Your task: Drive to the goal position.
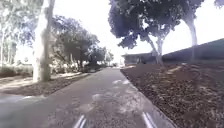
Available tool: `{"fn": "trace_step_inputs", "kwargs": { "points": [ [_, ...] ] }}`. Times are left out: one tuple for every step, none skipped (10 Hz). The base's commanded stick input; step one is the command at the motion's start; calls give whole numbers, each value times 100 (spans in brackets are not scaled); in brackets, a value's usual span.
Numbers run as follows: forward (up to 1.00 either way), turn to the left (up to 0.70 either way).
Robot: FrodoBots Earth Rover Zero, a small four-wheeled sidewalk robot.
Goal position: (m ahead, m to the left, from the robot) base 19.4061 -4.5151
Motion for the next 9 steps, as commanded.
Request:
{"fn": "trace_step_inputs", "kwargs": {
  "points": [
    [100, 0],
    [100, 0],
    [100, 0],
    [100, 0],
    [100, 0],
    [100, 0],
    [100, 0],
    [100, 0],
    [100, 0]
  ]
}}
